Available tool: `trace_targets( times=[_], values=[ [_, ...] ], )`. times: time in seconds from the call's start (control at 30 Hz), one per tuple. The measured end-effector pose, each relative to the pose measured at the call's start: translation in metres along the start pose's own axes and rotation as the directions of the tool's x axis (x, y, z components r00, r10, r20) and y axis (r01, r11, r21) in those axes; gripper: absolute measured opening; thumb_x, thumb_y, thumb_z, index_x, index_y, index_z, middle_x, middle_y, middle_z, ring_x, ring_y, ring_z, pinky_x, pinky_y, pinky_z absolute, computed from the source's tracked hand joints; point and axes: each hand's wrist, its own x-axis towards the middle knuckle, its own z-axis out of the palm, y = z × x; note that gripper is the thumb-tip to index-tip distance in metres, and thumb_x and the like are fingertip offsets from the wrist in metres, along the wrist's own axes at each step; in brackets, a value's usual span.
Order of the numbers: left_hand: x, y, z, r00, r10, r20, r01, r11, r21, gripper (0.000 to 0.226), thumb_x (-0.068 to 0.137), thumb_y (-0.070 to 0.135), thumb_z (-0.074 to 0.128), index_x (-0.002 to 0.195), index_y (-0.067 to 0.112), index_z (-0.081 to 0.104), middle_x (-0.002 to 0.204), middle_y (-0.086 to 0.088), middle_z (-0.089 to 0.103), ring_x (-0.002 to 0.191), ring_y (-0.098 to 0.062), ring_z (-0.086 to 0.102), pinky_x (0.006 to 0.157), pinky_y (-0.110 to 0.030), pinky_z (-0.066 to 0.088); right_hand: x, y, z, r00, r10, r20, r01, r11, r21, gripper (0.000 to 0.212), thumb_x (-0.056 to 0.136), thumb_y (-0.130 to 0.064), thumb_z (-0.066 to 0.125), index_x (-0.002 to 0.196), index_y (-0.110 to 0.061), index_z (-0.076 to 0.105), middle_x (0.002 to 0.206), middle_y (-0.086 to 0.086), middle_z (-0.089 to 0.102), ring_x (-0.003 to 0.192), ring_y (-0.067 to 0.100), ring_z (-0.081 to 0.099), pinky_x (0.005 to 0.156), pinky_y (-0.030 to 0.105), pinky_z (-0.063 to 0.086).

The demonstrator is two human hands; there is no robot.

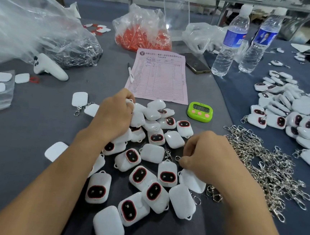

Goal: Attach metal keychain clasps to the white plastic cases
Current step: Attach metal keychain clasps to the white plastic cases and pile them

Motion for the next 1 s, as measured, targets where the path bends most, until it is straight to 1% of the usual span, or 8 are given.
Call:
trace_targets(
  times=[0.1, 0.2, 0.37, 0.47, 0.53, 0.67, 0.93, 1.0],
  values=[
    [-0.011, 0.010, 0.006, 0.996, 0.046, 0.070, -0.049, 0.998, 0.039, 0.017, 0.099, 0.020, 0.045, 0.094, 0.030, 0.057, 0.080, 0.006, 0.064, 0.077, -0.018, 0.059, 0.068, -0.035, 0.043, 0.001, -0.002, 0.003, 1.000, 0.007, 0.003, -0.007, 0.998, -0.062, 0.010, 0.081, -0.027, 0.073, 0.089, -0.024, 0.068, 0.092, 0.004, 0.070, 0.088, 0.027, 0.067, 0.074, 0.033, 0.055],
    [-0.025, 0.018, 0.006, 0.993, 0.065, 0.100, -0.059, 0.996, -0.064, 0.016, 0.095, 0.020, 0.052, 0.090, 0.033, 0.060, 0.083, 0.010, 0.067, 0.073, -0.005, 0.059, 0.063, -0.028, 0.044, 0.000, -0.002, 0.001, 1.000, -0.011, 0.011, 0.011, 0.999, -0.042, 0.007, 0.081, -0.025, 0.072, 0.077, -0.028, 0.067, 0.088, 0.002, 0.071, 0.083, 0.025, 0.067, 0.075, 0.034, 0.056],
    [-0.050, 0.026, -0.005, 0.990, 0.040, -0.133, -0.087, 0.927, -0.365, 0.010, 0.091, 0.022, 0.060, 0.090, 0.032, 0.063, 0.078, 0.007, 0.072, 0.072, -0.018, 0.068, 0.066, -0.036, 0.058, 0.008, 0.013, -0.008, 0.985, 0.014, -0.172, 0.037, 0.956, 0.290, 0.015, 0.078, -0.023, 0.078, 0.065, -0.023, 0.071, 0.060, -0.008, 0.069, 0.060, 0.006, 0.064, 0.056, 0.023, 0.049],
    [-0.066, 0.035, 0.001, 0.992, 0.037, -0.122, -0.086, 0.900, -0.427, 0.010, 0.087, 0.022, 0.064, 0.089, 0.031, 0.068, 0.076, 0.011, 0.072, 0.069, -0.013, 0.067, 0.060, -0.028, 0.055, 0.010, 0.002, -0.001, 0.972, 0.007, -0.236, 0.144, 0.772, 0.619, 0.014, 0.083, -0.016, 0.078, 0.070, -0.017, 0.071, 0.062, 0.000, 0.071, 0.053, 0.009, 0.058, 0.055, 0.025, 0.047],
    [-0.070, 0.036, 0.009, 0.994, 0.044, -0.098, -0.079, 0.916, -0.392, 0.009, 0.086, 0.023, 0.066, 0.091, 0.029, 0.069, 0.074, 0.011, 0.072, 0.069, -0.012, 0.068, 0.063, -0.033, 0.057, 0.009, -0.014, 0.007, 0.975, -0.017, -0.220, 0.186, 0.599, 0.779, 0.020, 0.088, -0.009, 0.074, 0.071, -0.016, 0.068, 0.059, 0.004, 0.069, 0.050, 0.014, 0.057, 0.049, 0.027, 0.044],
    [-0.070, 0.034, 0.013, 0.993, 0.075, -0.095, -0.105, 0.925, -0.364, 0.008, 0.084, 0.029, 0.067, 0.091, 0.032, 0.070, 0.074, 0.013, 0.073, 0.067, -0.005, 0.069, 0.063, -0.032, 0.058, 0.007, -0.036, 0.022, 0.985, 0.002, -0.175, 0.164, 0.325, 0.931, 0.023, 0.093, -0.002, 0.068, 0.072, -0.011, 0.063, 0.057, 0.006, 0.064, 0.040, 0.012, 0.051, 0.039, 0.021, 0.038],
    [-0.072, 0.033, 0.011, 0.992, 0.124, -0.038, -0.126, 0.854, -0.504, 0.016, 0.088, 0.023, 0.069, 0.102, 0.026, 0.078, 0.080, 0.011, 0.077, 0.074, -0.009, 0.074, 0.067, -0.031, 0.060, 0.013, -0.042, 0.036, 0.981, 0.059, -0.185, 0.170, 0.199, 0.965, 0.017, 0.089, -0.007, 0.075, 0.073, -0.010, 0.073, 0.058, 0.001, 0.068, 0.049, 0.012, 0.060, 0.046, 0.021, 0.046],
    [-0.072, 0.033, 0.010, 0.990, 0.137, -0.018, -0.126, 0.846, -0.518, 0.021, 0.086, 0.023, 0.075, 0.106, 0.024, 0.079, 0.087, 0.011, 0.078, 0.079, -0.007, 0.075, 0.072, -0.031, 0.062, 0.014, -0.042, 0.038, 0.975, 0.075, -0.209, 0.186, 0.234, 0.954, 0.016, 0.092, -0.010, 0.073, 0.075, -0.010, 0.074, 0.058, 0.000, 0.067, 0.050, 0.013, 0.060, 0.047, 0.023, 0.046]
  ],
)
